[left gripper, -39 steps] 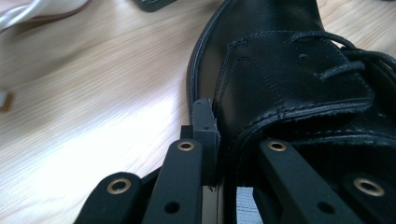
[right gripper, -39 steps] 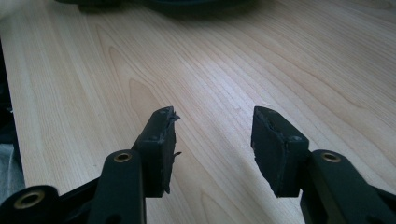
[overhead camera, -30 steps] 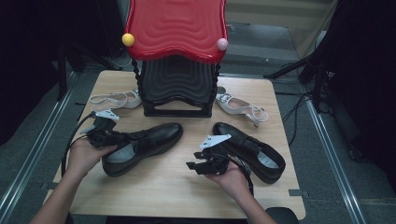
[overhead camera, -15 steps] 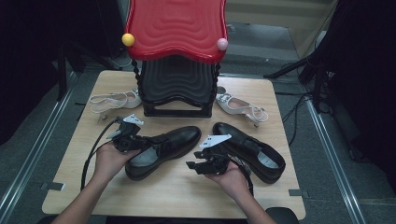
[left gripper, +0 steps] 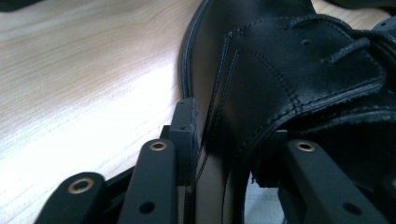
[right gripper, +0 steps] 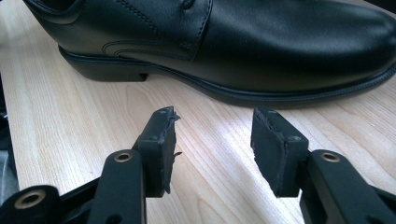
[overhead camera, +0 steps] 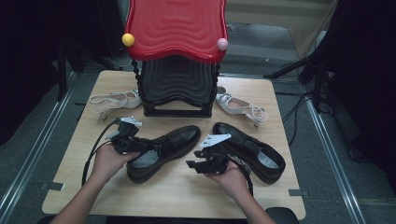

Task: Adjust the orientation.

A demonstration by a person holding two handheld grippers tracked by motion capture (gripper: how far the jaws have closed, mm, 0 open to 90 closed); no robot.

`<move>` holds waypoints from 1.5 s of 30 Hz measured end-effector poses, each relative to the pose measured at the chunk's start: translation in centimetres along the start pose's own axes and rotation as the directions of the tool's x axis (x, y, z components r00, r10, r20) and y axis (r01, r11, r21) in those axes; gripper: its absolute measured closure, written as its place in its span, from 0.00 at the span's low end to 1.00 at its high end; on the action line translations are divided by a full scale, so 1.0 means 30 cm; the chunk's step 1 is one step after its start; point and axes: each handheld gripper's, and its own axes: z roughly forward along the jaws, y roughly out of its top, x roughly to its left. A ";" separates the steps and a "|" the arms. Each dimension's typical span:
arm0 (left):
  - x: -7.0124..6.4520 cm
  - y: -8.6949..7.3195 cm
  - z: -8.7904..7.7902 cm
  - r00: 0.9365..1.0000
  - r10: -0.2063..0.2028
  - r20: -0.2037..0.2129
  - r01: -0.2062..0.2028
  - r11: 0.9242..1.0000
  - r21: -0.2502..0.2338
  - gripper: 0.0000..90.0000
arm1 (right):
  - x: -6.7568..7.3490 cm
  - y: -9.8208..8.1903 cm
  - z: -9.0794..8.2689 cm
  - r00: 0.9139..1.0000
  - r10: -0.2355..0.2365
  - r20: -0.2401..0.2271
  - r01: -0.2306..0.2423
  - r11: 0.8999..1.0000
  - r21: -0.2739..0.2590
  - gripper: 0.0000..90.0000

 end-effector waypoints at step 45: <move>0.124 -0.101 -0.104 0.994 0.087 0.070 -0.088 0.996 0.014 1.00 | 0.035 0.083 0.107 0.999 -0.010 0.039 0.010 1.000 0.002 1.00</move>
